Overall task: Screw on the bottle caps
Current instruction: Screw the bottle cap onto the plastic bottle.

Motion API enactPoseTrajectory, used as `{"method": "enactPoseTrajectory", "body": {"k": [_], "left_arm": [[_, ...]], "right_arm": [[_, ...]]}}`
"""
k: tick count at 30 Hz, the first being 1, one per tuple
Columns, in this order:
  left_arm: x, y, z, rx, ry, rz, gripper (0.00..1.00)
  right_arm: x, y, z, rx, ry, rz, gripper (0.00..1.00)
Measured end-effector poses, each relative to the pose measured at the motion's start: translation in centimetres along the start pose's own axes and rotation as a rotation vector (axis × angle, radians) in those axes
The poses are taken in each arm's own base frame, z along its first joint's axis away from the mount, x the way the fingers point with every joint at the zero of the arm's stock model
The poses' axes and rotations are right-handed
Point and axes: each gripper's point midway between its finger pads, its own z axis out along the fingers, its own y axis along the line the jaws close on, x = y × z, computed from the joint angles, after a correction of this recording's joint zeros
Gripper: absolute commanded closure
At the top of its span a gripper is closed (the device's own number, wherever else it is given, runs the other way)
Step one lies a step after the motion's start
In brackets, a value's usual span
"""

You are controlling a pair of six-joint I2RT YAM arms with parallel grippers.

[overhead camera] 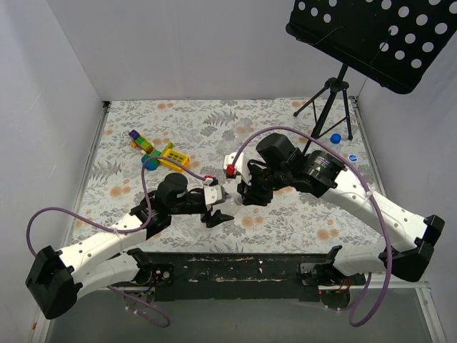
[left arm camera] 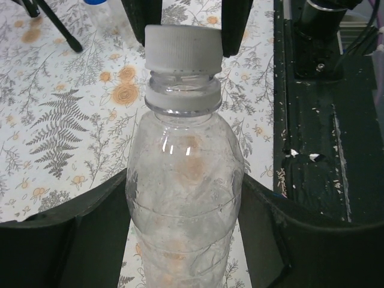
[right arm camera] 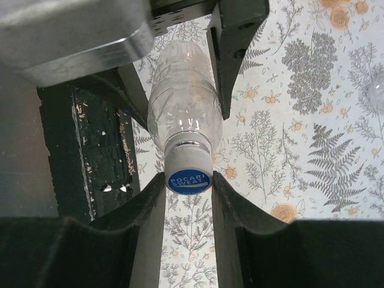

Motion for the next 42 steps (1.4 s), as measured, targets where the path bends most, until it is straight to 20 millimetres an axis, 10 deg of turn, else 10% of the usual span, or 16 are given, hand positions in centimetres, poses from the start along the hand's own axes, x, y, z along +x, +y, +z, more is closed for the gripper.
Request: {"method": "enactPoseTrajectory", "body": {"k": [42], "left_arm": [[1.2, 4.3, -0.1, -0.370, 0.112, 0.168, 0.95]], "right_arm": [[-0.3, -2.8, 1.1, 0.222, 0.198, 0.601, 0.94]]}}
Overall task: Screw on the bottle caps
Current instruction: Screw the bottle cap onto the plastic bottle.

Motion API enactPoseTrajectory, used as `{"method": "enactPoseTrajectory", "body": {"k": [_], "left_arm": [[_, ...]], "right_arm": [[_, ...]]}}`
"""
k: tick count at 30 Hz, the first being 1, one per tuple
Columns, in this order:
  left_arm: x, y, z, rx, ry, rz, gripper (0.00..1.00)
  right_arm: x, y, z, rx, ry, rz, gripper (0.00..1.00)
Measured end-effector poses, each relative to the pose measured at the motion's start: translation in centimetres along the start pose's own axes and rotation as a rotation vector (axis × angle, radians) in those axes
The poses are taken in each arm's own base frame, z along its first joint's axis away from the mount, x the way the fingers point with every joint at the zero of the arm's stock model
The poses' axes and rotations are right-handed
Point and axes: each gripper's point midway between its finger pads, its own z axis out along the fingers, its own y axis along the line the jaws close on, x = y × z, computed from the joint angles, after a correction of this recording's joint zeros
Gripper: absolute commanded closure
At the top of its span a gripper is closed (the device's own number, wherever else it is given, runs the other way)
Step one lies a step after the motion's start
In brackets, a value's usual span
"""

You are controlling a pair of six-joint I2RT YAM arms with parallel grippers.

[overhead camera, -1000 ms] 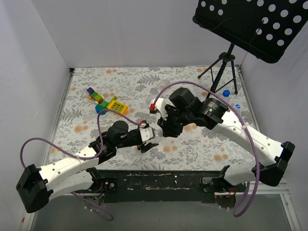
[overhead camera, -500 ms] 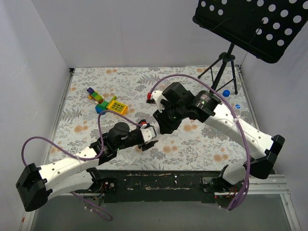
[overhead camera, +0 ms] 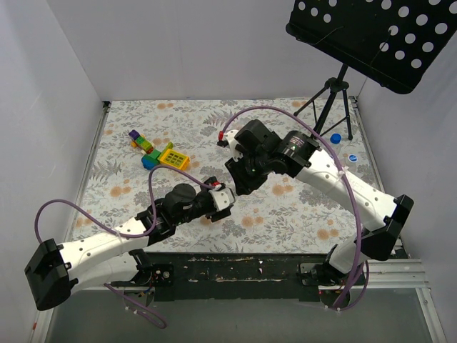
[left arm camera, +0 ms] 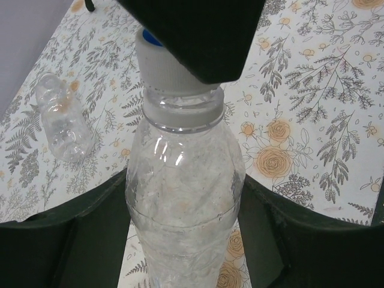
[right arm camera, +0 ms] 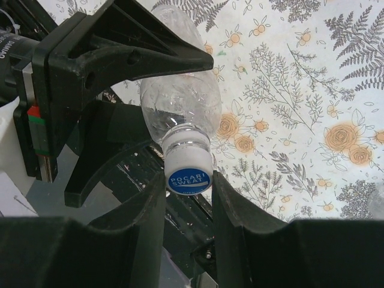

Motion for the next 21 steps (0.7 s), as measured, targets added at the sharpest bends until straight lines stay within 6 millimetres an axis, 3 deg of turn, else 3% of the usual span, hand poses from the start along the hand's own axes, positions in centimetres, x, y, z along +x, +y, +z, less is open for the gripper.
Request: {"method": "enactPoseTrajectory", "body": {"k": [12, 21], "left_arm": [[1.8, 0.2, 0.0, -0.036, 0.079, -0.015, 0.99], [1.9, 0.4, -0.3, -0.061, 0.074, -0.037, 1.00]], "right_arm": [[0.0, -0.1, 2.0, -0.023, -0.024, 0.032, 0.94], [-0.3, -0.3, 2.4, -0.056, -0.066, 0.087, 0.96]]}}
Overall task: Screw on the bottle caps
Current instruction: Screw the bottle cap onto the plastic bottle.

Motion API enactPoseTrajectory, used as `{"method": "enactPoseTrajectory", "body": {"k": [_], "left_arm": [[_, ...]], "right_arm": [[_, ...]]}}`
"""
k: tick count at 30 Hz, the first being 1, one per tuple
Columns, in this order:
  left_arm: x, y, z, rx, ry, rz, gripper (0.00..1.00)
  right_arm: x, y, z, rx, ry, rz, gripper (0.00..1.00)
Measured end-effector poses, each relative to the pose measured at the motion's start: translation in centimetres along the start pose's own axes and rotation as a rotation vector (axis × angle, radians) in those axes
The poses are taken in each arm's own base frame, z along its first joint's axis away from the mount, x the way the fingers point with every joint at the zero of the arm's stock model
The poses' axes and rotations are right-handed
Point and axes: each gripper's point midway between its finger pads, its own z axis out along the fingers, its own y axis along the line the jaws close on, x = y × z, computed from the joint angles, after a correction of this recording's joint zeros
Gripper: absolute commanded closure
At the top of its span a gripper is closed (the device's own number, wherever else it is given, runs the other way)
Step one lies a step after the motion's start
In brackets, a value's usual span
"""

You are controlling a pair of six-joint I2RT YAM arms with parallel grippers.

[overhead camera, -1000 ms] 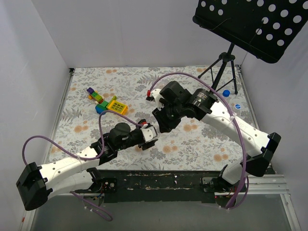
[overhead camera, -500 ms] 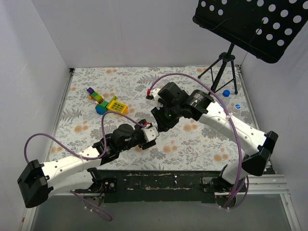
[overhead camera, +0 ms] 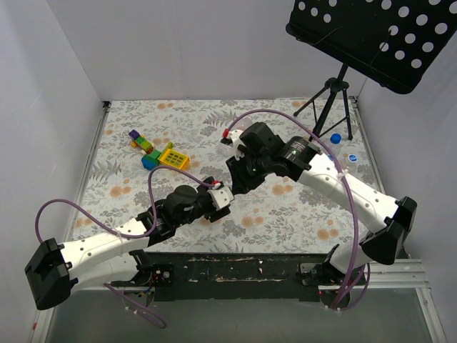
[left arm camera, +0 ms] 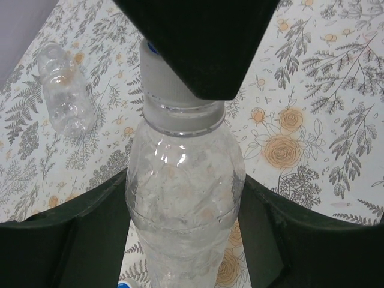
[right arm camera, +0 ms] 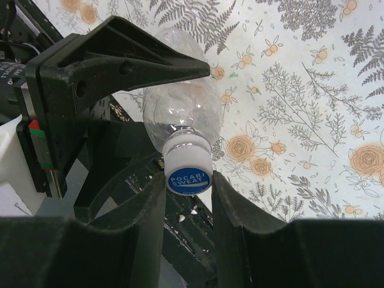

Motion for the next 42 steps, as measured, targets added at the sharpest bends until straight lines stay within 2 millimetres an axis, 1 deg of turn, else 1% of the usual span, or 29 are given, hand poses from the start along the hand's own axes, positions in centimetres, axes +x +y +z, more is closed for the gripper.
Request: {"method": "enactPoseTrajectory", "body": {"k": [2, 8, 10, 12, 18, 22, 24, 29, 30, 32, 33, 34, 36, 38, 39, 42], "left_arm": [[-0.4, 0.2, 0.0, -0.010, -0.013, -0.010, 1.00], [-2.8, 0.9, 0.2, -0.038, -0.094, -0.034, 1.00], [-3.3, 1.0, 0.2, -0.040, -0.115, -0.036, 1.00], [-3.4, 0.9, 0.2, -0.039, -0.120, -0.036, 1.00], [-3.0, 0.8, 0.2, -0.034, -0.105, -0.036, 1.00], [-2.4, 1.4, 0.3, -0.081, -0.093, -0.043, 1.00], [-1.7, 1.9, 0.5, -0.119, -0.081, -0.047, 1.00], [0.6, 3.3, 0.7, -0.237, -0.031, -0.064, 1.00], [0.8, 3.5, 0.7, -0.257, -0.028, -0.068, 1.00], [0.7, 4.0, 0.7, -0.285, -0.032, -0.075, 1.00], [0.6, 4.2, 0.7, -0.296, -0.038, -0.083, 1.00], [0.4, 4.4, 0.6, -0.311, -0.046, -0.093, 1.00], [-0.6, 5.0, 0.6, -0.336, -0.088, -0.124, 1.00], [-1.8, 5.8, 0.4, -0.359, -0.125, -0.163, 1.00], [-2.3, 6.2, 0.3, -0.368, -0.142, -0.183, 1.00], [-3.5, 7.9, -0.1, -0.377, -0.192, -0.252, 1.00]], "right_arm": [[-0.4, -0.2, -0.5, -0.004, -0.023, 0.006, 0.96], [-1.5, -0.5, -2.7, -0.025, -0.099, 0.021, 0.96], [-1.6, -0.4, -3.1, -0.033, -0.111, 0.022, 0.96], [-1.7, -0.3, -3.1, -0.045, -0.119, 0.022, 0.97], [-1.5, -0.3, -2.6, -0.056, -0.109, 0.052, 0.99], [-1.9, -0.5, -1.8, -0.039, -0.106, 0.121, 0.98], [-2.1, -0.8, -1.1, -0.025, -0.100, 0.165, 0.93], [-2.8, -1.4, 1.2, -0.008, -0.087, 0.288, 0.74], [-3.0, -1.4, 1.4, -0.007, -0.093, 0.304, 0.69], [-3.6, -1.5, 1.4, -0.002, -0.114, 0.328, 0.54], [-4.0, -1.5, 1.2, 0.002, -0.126, 0.334, 0.43], [-4.3, -1.5, 0.9, 0.004, -0.136, 0.336, 0.36], [-4.9, -1.3, 0.1, 0.009, -0.152, 0.335, 0.24], [-6.0, -1.0, -1.3, 0.010, -0.182, 0.316, 0.18], [-6.5, -0.8, -2.0, 0.005, -0.198, 0.306, 0.17], [-8.4, 0.0, -5.0, -0.019, -0.279, 0.248, 0.13]]}}
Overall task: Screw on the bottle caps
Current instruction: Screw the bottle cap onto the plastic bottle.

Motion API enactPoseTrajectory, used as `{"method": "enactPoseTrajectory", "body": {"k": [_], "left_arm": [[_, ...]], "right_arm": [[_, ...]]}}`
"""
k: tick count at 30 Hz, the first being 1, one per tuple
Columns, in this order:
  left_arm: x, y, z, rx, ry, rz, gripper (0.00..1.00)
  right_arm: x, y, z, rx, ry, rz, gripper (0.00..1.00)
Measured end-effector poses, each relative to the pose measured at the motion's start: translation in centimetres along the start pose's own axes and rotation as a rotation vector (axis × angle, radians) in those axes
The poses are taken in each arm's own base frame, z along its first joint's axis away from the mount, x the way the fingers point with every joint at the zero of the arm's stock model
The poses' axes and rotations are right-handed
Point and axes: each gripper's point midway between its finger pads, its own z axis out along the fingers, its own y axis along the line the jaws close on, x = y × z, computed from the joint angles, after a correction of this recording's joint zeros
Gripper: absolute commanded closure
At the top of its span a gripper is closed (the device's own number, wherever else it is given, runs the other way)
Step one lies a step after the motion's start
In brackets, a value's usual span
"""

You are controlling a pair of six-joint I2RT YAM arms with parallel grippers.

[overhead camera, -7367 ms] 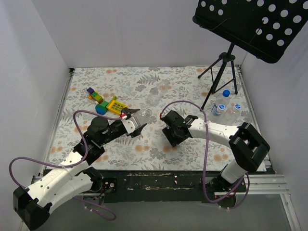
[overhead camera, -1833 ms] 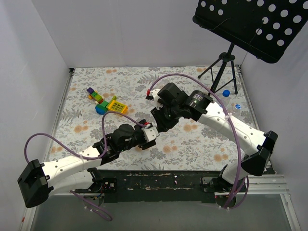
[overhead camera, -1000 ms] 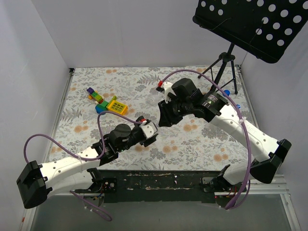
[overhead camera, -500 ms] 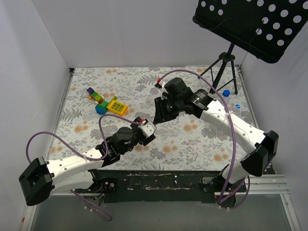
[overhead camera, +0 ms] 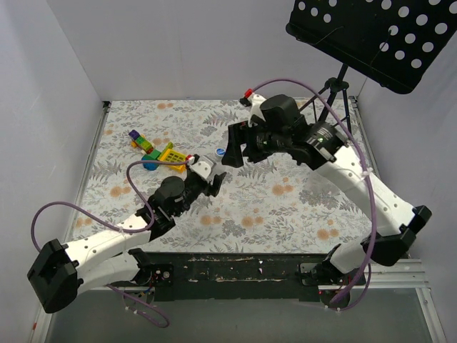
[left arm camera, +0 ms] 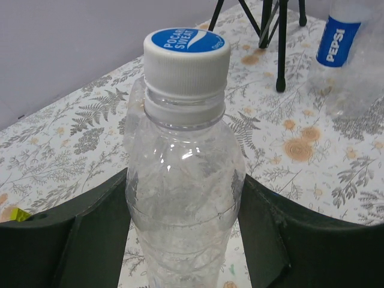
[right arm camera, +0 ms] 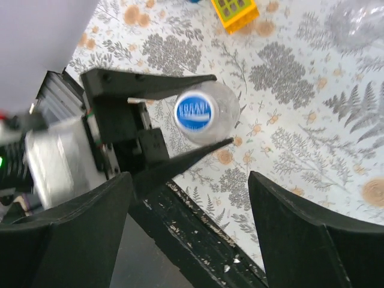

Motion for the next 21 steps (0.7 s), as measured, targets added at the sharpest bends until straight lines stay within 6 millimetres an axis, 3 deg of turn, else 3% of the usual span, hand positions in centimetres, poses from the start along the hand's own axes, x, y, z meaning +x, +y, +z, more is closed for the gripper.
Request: {"method": "enactPoseTrajectory", "body": {"k": [4, 6, 12, 17, 21], "left_arm": [[-1.2, 1.3, 0.5, 0.043, -0.027, -0.080, 1.00], [-1.4, 0.9, 0.6, 0.111, -0.030, -0.105, 1.00], [-2.7, -3.9, -0.8, 0.461, -0.034, -0.149, 1.00], [-4.3, -8.1, -3.0, 0.760, -0.044, -0.195, 0.99], [-4.2, -10.2, -4.7, 0.927, -0.016, -0.245, 0.98]], "right_arm": [[-1.4, 0.8, -3.7, -0.041, -0.089, -0.106, 0.15], [-1.7, 1.1, -5.6, -0.062, -0.128, -0.187, 0.17], [-1.4, 2.1, -9.5, -0.136, -0.195, -0.443, 0.21], [0.3, 2.1, -9.6, -0.200, -0.132, -0.644, 0.25], [2.1, 1.6, -8.5, -0.252, -0.035, -0.751, 0.32]]}}
